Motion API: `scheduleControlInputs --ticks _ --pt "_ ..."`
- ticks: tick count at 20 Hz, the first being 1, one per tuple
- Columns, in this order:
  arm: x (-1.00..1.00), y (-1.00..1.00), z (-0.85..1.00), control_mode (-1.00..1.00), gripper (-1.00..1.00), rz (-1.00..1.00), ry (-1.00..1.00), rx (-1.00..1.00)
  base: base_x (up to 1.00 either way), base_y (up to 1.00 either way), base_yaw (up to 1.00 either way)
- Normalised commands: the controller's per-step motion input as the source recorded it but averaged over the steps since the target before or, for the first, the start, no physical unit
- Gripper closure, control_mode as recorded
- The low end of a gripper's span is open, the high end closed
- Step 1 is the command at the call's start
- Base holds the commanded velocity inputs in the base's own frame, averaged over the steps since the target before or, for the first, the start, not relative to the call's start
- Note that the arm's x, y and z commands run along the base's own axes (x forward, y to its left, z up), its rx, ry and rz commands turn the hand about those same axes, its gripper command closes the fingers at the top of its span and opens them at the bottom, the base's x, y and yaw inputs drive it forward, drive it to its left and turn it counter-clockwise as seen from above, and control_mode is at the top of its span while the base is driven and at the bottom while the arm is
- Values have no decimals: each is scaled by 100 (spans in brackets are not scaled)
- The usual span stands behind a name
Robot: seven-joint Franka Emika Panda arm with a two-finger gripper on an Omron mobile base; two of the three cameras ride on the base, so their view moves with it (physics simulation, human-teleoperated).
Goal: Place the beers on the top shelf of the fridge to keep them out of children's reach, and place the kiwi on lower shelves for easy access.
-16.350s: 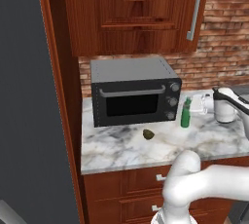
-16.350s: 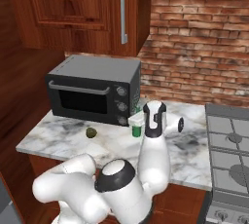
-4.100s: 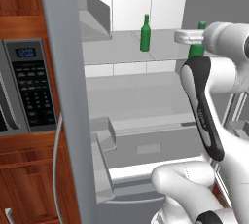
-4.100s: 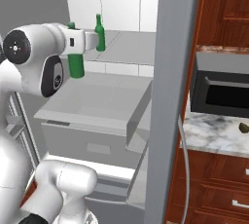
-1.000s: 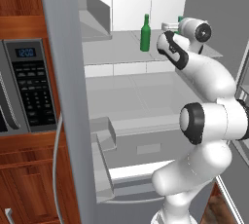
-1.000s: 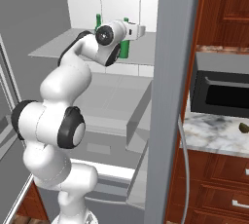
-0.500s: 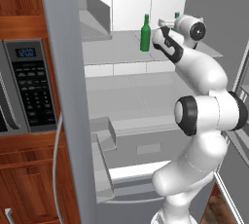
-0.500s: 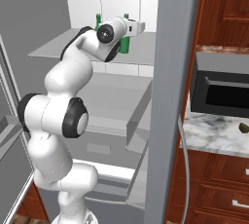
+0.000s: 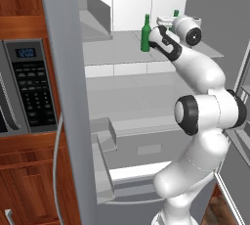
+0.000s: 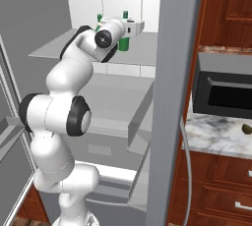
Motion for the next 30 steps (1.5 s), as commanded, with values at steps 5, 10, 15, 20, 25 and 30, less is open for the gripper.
scheduleControlInputs --ticks 5,10,15,20,25,30 --pt "7 -6 0 -100 -100 0 5 0 0 0 0" --pt "7 -8 0 -100 -100 0 1 0 0 0 0" --pt "0 0 0 -100 -100 0 0 -1 0 0 0" --pt "-29 0 2 -100 -100 0 0 -5 0 0 0" --pt "-79 0 13 -100 -100 0 3 -9 0 0 0" --pt "-97 5 15 -100 -100 0 9 -11 0 0 0"
